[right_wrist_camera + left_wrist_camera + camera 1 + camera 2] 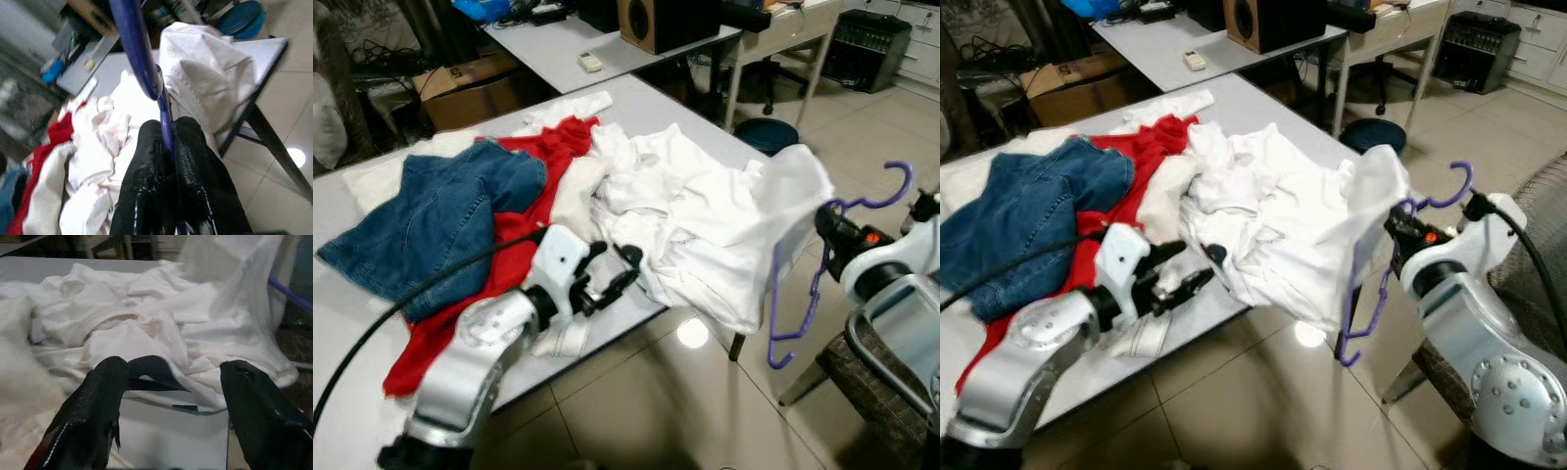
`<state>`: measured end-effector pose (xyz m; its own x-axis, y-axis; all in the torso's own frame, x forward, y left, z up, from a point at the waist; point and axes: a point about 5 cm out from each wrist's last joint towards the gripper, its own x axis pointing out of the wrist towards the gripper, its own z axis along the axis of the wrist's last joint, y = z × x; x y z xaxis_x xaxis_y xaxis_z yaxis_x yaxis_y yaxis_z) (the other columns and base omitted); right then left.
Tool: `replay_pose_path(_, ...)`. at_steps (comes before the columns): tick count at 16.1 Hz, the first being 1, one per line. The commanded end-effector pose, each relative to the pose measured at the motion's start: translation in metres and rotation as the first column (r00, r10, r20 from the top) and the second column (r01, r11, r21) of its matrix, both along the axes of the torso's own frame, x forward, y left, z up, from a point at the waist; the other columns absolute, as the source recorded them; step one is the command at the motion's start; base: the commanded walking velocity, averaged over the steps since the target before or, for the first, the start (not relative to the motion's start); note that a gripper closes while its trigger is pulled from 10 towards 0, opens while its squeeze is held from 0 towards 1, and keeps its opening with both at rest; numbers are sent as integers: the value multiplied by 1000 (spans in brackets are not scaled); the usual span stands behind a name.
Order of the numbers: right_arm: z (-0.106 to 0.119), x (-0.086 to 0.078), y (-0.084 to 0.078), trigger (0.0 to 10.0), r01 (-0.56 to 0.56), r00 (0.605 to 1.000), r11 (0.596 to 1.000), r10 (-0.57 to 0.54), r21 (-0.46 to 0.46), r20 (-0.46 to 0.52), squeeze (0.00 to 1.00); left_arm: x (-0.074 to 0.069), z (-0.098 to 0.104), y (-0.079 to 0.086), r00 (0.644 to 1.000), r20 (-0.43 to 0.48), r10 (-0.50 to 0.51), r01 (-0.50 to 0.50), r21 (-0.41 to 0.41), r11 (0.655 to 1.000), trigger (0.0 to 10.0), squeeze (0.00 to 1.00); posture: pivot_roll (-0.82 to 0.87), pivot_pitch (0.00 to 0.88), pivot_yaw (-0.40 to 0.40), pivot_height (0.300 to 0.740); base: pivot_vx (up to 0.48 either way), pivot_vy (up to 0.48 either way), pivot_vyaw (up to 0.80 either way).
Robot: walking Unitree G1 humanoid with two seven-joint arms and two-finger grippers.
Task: Hang hanger
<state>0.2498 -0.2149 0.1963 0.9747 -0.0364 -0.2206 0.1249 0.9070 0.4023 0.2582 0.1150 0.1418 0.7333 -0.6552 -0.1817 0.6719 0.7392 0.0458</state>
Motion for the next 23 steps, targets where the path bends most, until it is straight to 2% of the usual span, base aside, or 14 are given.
replay_pose_path(1,4,1,8,10000,-45,999,999,45,-23,11,0,1,0,3,999,5,33,-33,16,999,10000,0,-82,18,81,740,0,-480,800)
replay_pose_path(7,8,8,12,10000,-84,996,996,85,-40,38,0,2,2,3,997,25,72,-72,13,997,10000,0,-64,16,68,740,0,-480,800)
replay_pose_path(11,3,5,7,10000,-73,997,996,75,-58,30,0,0,0,1,998,7,67,-66,-5,998,10000,0,-67,19,72,740,0,0,542)
replay_pose_path(16,2,-2,-8,10000,-105,993,965,114,-242,25,0,6,1,0,992,23,121,-120,-35,992,10000,0,-77,17,77,740,0,0,0)
replay_pose_path(18,10,-6,-15,10000,-113,988,960,136,-256,73,0,6,2,0,993,13,119,-118,-54,992,10000,0,-79,17,81,740,0,0,0)
replay_pose_path(21,33,-11,-24,10000,-175,953,945,233,-278,194,0,6,1,-1,995,5,102,-102,-57,993,10000,0,-81,18,85,740,0,0,0)
replay_pose_path(22,39,-14,-25,10000,-210,933,936,278,-282,230,0,6,1,-2,995,5,103,-102,-56,993,10000,0,-81,18,85,740,0,0,0)
replay_pose_path(23,48,-20,-22,10000,-279,887,917,359,-284,290,0,6,2,-1,995,12,102,-101,-52,993,10000,0,-82,18,85,740,0,0,0)
